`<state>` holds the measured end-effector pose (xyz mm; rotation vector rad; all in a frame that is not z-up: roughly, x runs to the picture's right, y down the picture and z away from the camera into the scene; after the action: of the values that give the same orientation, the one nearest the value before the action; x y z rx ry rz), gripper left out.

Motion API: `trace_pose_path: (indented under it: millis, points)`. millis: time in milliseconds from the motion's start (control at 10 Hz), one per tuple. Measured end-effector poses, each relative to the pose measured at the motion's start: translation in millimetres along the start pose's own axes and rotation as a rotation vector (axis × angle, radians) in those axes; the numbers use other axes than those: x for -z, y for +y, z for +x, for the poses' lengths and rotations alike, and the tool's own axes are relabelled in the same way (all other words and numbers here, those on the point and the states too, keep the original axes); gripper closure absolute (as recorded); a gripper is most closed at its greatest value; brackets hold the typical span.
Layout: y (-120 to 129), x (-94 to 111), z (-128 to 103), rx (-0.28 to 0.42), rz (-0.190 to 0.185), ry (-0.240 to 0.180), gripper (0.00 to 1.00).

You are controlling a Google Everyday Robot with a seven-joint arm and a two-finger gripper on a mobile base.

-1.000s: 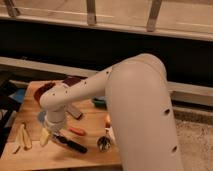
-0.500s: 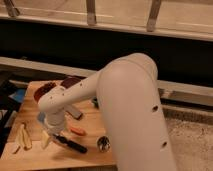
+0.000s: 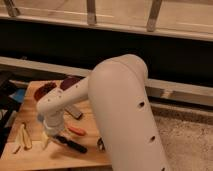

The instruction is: Place brush in plastic cup

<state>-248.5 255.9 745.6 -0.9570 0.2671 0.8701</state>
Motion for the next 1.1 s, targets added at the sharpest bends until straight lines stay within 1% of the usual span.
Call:
trace_pose_path:
  millis: [400,500,600,700,800,1100]
  points:
    - [3.5,-6.1,-2.5,-0.003,-0.017,-0.002,0.61]
    - [5.2,-6.9,-3.1,-0.004,-0.021,-0.004,0.72]
    - [2.9,-7.2,-2.5,-0.019,-0.025,-0.006,0.81]
    - [0.2,-7.1,-2.0,-0.037,-0.027,-0.008,0.92]
    - [0.1,-6.7,-1.8,-0.038,-0.027,-0.01,0.99]
    - [-1.9,-5.6,-1.7,-0.041,-0.027,-0.016,1.0]
